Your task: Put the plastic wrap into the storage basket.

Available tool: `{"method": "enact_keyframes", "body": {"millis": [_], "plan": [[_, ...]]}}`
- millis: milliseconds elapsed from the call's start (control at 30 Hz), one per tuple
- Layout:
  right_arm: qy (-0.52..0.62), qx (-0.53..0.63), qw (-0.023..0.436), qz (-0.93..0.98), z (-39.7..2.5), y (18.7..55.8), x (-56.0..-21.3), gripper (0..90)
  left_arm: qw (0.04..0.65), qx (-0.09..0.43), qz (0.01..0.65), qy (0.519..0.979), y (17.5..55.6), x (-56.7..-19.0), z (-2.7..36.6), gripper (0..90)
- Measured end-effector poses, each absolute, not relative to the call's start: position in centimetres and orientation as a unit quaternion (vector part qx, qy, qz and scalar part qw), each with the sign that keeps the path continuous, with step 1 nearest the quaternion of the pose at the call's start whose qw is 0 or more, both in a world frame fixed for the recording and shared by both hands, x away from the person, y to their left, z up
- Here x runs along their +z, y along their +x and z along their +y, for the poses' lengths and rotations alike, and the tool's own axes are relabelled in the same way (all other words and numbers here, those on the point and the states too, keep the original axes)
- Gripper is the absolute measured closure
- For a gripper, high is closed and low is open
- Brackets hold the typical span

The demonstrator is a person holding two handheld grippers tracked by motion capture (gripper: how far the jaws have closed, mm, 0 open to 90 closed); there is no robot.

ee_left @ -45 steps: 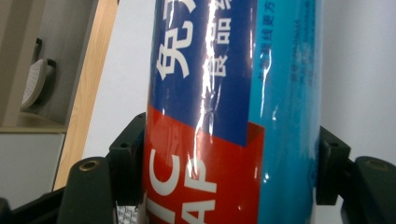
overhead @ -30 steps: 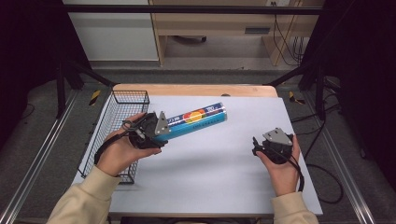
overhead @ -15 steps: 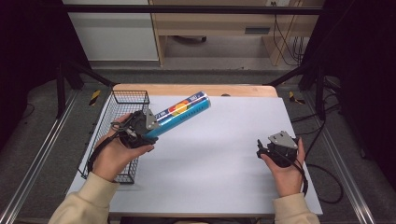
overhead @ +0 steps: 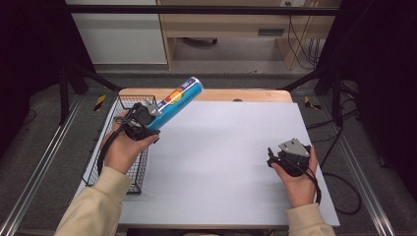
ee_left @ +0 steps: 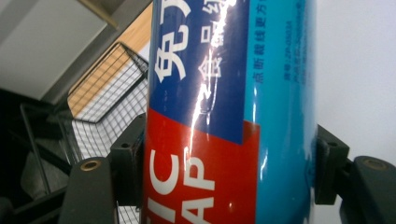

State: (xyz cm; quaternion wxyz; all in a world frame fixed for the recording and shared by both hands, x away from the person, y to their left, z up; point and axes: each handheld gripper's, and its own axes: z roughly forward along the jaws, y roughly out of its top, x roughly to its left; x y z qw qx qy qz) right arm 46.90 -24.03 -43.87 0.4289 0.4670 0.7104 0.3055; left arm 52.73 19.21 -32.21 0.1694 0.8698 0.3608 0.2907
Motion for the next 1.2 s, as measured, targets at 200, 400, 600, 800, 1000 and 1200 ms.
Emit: {"method": "enact_keyframes", "body": {"millis": [200,400,600,800,1000,1200], "plan": [[0.464,0.310,0.422,0.715,-23.8,47.0,-44.0,14.8,0.149,0.289,0.400,0.857,53.3,-31.6,19.8,31.6],[0.467,0.316,0.417,0.713,-23.9,47.0,-44.0,15.1,0.139,0.280,0.422,0.851,53.1,-31.4,20.6,31.6],[0.465,0.320,0.411,0.716,-23.6,46.9,-43.9,15.1,0.130,0.278,0.446,0.841,52.1,-31.0,21.5,31.7],[0.462,0.322,0.412,0.717,-23.1,46.7,-43.7,15.3,0.111,0.285,0.459,0.834,51.3,-31.1,22.1,31.6],[0.452,0.326,0.410,0.722,-22.6,46.6,-43.6,15.3,0.087,0.283,0.472,0.830,50.5,-31.9,22.1,31.7],[0.453,0.329,0.406,0.722,-22.9,46.7,-43.5,15.4,0.065,0.276,0.480,0.830,49.7,-32.3,22.0,31.7]]}}
